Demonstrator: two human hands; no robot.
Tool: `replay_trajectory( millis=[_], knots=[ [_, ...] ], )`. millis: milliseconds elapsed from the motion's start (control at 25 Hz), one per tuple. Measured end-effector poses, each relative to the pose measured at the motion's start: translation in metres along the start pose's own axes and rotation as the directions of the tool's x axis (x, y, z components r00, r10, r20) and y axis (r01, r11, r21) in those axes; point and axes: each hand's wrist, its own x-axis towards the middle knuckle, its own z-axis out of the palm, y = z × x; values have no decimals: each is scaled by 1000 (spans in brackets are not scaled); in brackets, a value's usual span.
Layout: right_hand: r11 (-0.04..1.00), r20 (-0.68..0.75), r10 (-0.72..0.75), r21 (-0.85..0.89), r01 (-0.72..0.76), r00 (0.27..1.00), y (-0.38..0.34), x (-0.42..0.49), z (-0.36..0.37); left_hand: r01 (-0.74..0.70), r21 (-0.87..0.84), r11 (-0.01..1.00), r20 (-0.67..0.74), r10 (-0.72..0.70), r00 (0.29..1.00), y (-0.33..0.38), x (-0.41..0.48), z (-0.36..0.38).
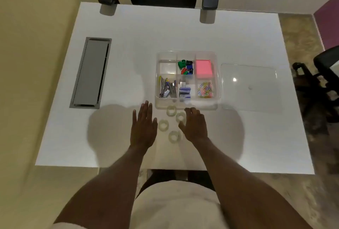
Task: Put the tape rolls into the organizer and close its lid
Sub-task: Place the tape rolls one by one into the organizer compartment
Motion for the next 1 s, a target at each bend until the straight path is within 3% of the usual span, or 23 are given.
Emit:
replay_trajectory(
  millis=[240,360,640,840,1000],
  knots=[
    [992,129,97,65,-106,987,-3,15,27,41,17,999,67,-42,997,-22,35,31],
    [989,108,122,68,-130,987,-2,20,34,54,-7,998,32,-54,998,-34,63,40],
    [993,-19,57,105,-55,998,3,26,45,59,-123,991,-41,-65,997,-52,105,63],
    [973,-190,-45,213,85,981,-1,31,36,16,-43,999,-140,-22,990,-65,105,78],
    [933,-320,-25,333,137,947,-20,90,3,28,-31,999,-166,-33,986,-65,107,82]
  ],
)
